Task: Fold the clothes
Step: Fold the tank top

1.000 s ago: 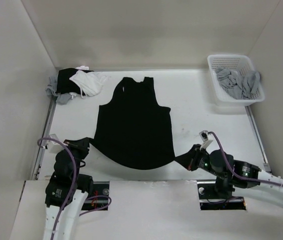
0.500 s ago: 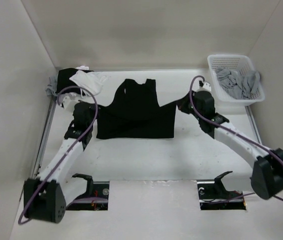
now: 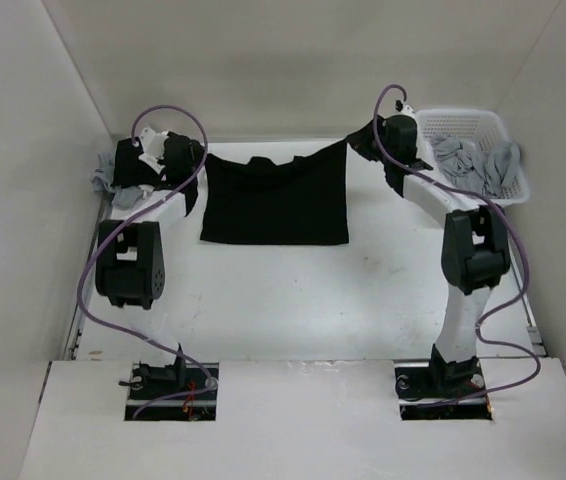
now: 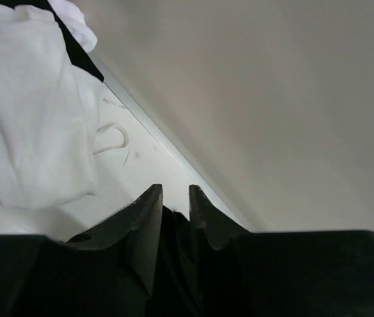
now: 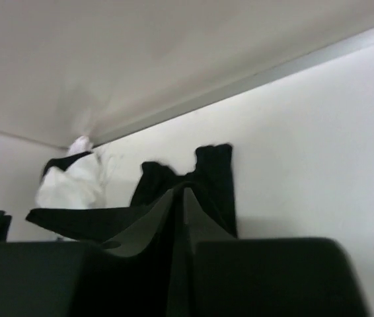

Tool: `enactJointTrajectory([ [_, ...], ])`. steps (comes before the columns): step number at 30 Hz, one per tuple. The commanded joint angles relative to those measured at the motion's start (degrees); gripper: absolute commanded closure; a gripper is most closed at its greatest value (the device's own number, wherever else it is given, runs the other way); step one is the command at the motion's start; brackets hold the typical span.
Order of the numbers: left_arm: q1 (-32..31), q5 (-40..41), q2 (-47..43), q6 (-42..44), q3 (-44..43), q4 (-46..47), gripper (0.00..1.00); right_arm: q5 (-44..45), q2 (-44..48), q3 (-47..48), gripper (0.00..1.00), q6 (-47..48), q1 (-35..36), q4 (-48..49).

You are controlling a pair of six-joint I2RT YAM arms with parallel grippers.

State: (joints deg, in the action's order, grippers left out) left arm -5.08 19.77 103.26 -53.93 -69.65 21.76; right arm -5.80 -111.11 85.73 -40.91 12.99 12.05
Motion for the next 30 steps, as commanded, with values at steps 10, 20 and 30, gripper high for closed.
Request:
enactJointTrajectory([
  [10, -8.5, 3.0, -15.7, 5.0, 23.3, 11.8, 0.67, 3.7, 9.2, -16.9, 0.66, -0.4, 4.7, 6.0],
  [20, -4.1, -6.5, -29.4, -2.9, 49.5, 9.8, 0.57, 8.3, 23.2, -43.0, 0.89, -4.7, 16.0, 16.3],
  [30, 4.2, -16.6, -16.7, -9.2, 52.0, 24.2, 0.51, 8.5, 28.1, -53.7, 0.60, -5.0, 14.9, 17.6],
])
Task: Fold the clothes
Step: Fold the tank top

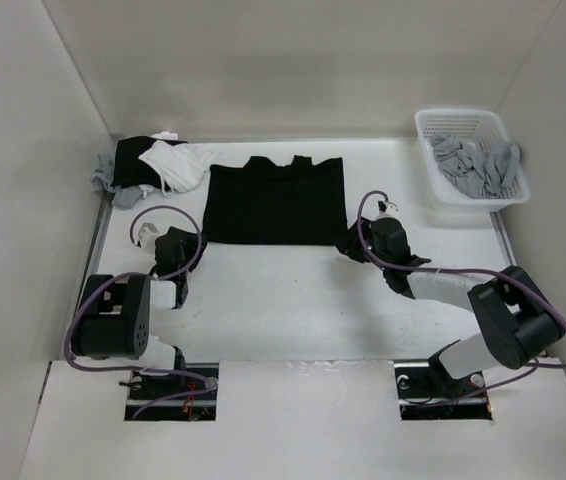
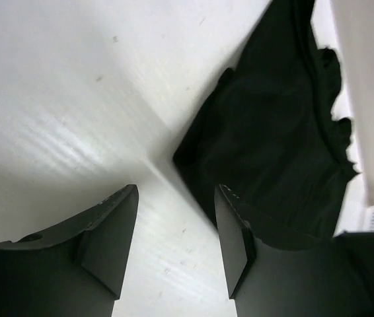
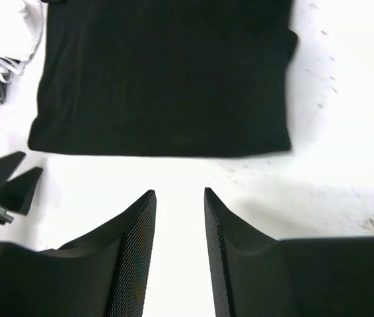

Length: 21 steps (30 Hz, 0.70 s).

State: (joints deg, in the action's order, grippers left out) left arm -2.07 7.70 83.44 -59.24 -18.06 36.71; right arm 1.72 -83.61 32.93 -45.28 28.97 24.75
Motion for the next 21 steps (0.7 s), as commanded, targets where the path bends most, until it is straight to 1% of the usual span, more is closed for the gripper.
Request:
enactJointTrajectory([
  [1, 1.4, -5.1, 4.4, -4.2, 0.6, 11.1, 0.51, 0.5, 0.2, -1.0, 0.59, -0.9, -1.3, 5.3],
  [2, 1.5, -5.5, 6.1, -4.9, 0.7, 13.3, 0.53, 0.2, -0.3, -1.1, 0.59, -1.0, -1.5, 5.7],
  [4, 2.2, -6.0, 8.9, -6.6, 1.0, 15.8, 0.60, -0.2, -1.0, -0.8, 0.59, -1.2, -1.6, 6.4],
  [8, 3.3, -6.7, 13.8, -8.2, 0.6, 18.8, 0.73, -0.1, -2.2, -0.4, 0.59, -1.2, -1.9, 6.7],
  [12, 3.8, -7.2, 16.0, -8.8, 0.4, 20.9, 0.80, 0.0, -2.9, -1.3, 0.56, -2.1, -3.3, 7.6],
  [16, 4.5, -7.2, 16.5, -9.2, 0.4, 21.9, 0.89, 1.2, -4.4, -1.6, 0.50, -2.8, -4.4, 7.5],
  [21, 4.5, -7.0, 15.6, -8.9, 1.0, 24.1, 0.94, 1.9, -7.1, -0.8, 0.44, -4.4, -5.3, 6.5],
])
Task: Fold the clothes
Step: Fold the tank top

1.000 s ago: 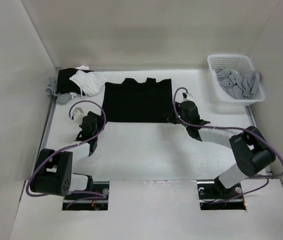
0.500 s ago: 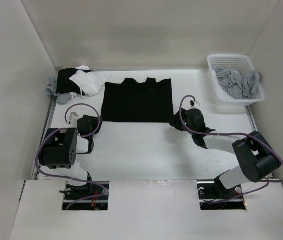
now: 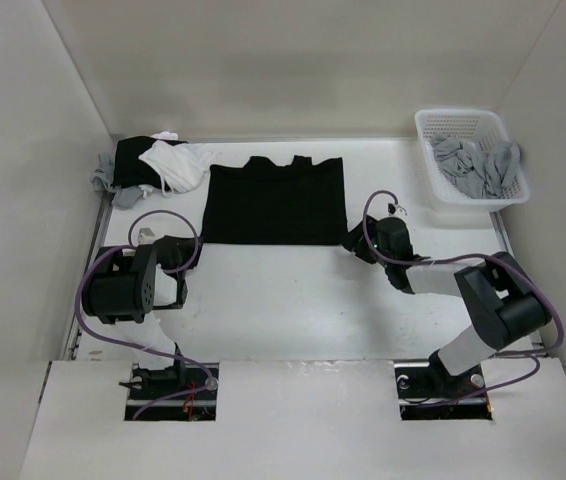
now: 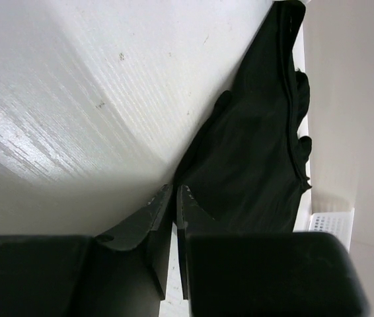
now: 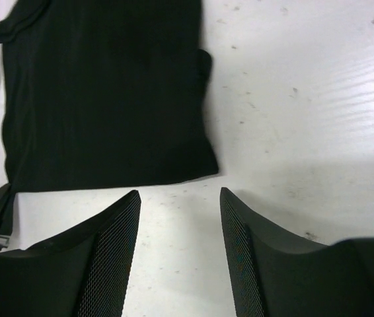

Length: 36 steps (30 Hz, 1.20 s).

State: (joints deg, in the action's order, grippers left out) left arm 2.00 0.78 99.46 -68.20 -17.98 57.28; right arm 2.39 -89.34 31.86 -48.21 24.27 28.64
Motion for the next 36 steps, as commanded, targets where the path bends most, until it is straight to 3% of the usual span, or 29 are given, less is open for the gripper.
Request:
enactJointTrajectory([
  [1, 0.3, -0.2, -0.5, 0.3, 1.0, 3.6, 0.95, 1.2, -1.9, 0.6, 0.43, -1.8, -0.8, 2.6],
  [4, 0.2, -0.3, -0.6, 0.4, 1.0, 3.6, 0.95, 0.9, -3.7, 1.7, 0.43, -2.4, -0.9, 2.6],
  [11, -0.4, -0.3, -0.5, 0.5, 0.8, 3.9, 0.96, 0.7, -8.6, 4.1, 0.58, -4.9, -2.1, 2.0],
  [17, -0.5, -0.2, -1.4, 0.7, 0.8, 3.9, 0.96, 0.6, -10.0, 5.5, 0.85, -5.8, -2.7, 3.0],
  [22, -0.5, -0.5, -4.9, 1.0, 1.5, 3.5, 0.99, 1.2, -6.0, 3.2, 0.97, -5.6, -2.4, 5.2],
  [25, -1.5, -1.1, -13.9, 1.1, 3.2, 1.3, 1.00, 2.2, 3.6, -0.6, 0.99, -4.4, -2.4, 3.8],
  [27, -2.5, -1.3, -24.9, 1.6, 3.6, -5.1, 1.00, 2.8, 13.7, -2.9, 0.99, -2.5, -2.3, -0.7],
  [33, -3.4, 0.8, -66.2, 10.3, -5.5, -43.1, 1.00, 11.1, 52.1, -2.4, 0.99, 4.4, 3.5, -29.5],
  [36, -4.1, 1.1, -77.4, 14.3, -13.5, -57.1, 1.00, 18.1, 66.4, 6.1, 0.99, 7.2, 9.1, -46.1],
])
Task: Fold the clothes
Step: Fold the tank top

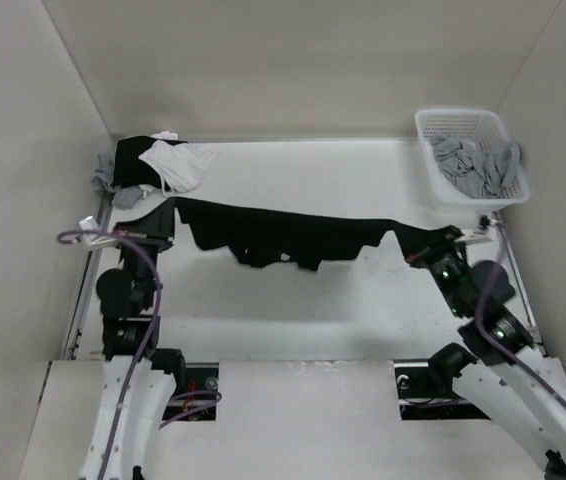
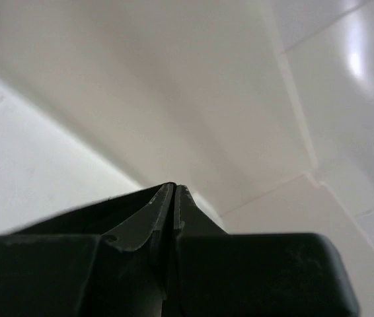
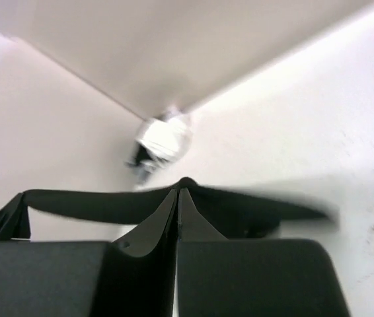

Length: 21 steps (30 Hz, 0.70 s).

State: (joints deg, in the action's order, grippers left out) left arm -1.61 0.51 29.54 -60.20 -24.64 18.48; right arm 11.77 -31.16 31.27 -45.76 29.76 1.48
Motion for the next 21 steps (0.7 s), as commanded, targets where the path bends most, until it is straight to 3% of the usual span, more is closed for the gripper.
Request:
enactJointTrajectory([
  [1, -0.8, 1.3, -9.9, 7.6, -9.7, -22.0, 1.00, 10.4, 10.1, 9.1, 0.99, 5.5, 5.2, -21.9],
  [7, -2.1, 1.5, -15.9, 9.4, -20.1, -33.8, 1.00, 16.6, 14.1, 24.8, 0.99, 7.7, 18.6, -32.0],
  [13, -2.0, 1.0, -14.1, 8.8, -16.6, -36.8, 1.00, 17.5, 7.7, 21.8, 0.97, 8.5, 23.1, -29.5],
  [17, -2.2, 1.9, -8.9, 8.3, -9.0, -33.5, 1.00, 11.0, -1.4, 15.1, 0.96, 9.5, 14.9, -20.4],
  [21, -1.9, 3.2, 4.9, 6.9, -3.3, -20.5, 1.00, -9.7, -20.5, 11.3, 0.97, 7.5, -3.7, -4.6],
])
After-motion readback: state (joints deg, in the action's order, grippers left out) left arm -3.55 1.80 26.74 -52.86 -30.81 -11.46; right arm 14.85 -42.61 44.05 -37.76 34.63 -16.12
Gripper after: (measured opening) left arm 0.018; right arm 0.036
